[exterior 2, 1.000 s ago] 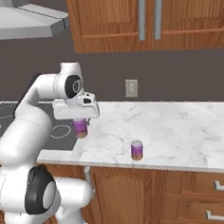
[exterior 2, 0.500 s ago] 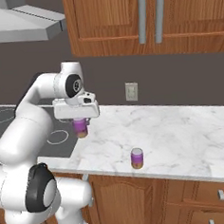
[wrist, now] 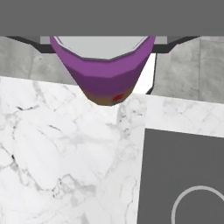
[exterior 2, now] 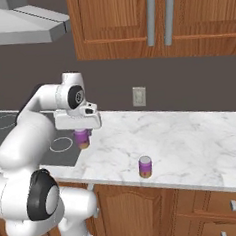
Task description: Four empty soda cans are scattered around the kitchen. Gather all the cans and cluster them next to the stove for recycling.
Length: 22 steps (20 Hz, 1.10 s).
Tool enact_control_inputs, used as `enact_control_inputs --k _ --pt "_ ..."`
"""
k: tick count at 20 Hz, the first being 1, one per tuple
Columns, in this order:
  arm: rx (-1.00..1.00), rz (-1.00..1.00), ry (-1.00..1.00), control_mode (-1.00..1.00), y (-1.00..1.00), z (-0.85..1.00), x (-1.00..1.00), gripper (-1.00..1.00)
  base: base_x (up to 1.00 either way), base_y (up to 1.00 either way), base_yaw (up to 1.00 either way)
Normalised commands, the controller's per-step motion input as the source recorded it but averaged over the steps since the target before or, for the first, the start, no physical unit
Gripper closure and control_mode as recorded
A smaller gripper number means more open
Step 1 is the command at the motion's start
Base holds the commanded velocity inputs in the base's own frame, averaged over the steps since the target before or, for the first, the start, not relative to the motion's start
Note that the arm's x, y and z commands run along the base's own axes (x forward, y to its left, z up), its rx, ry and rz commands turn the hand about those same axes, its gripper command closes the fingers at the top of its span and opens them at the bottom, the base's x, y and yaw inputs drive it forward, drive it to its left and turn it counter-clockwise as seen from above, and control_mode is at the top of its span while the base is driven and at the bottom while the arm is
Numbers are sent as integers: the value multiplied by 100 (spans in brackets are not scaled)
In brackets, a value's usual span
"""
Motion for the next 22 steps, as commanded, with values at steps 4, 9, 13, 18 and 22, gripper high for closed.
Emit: enact_control_inputs --k 4,9,13,18,22 --pt "0 0 0 -100 18 -36 28 100 0 0 0" --pt "2 0 4 -100 7 -24 45 100 0 0 0" --pt "1 0 3 -100 10 -26 44 100 0 0 0" --pt "0 0 0 -100 15 -29 45 100 0 0 0" --pt "0 0 0 -100 8 -24 41 100 0 0 0"
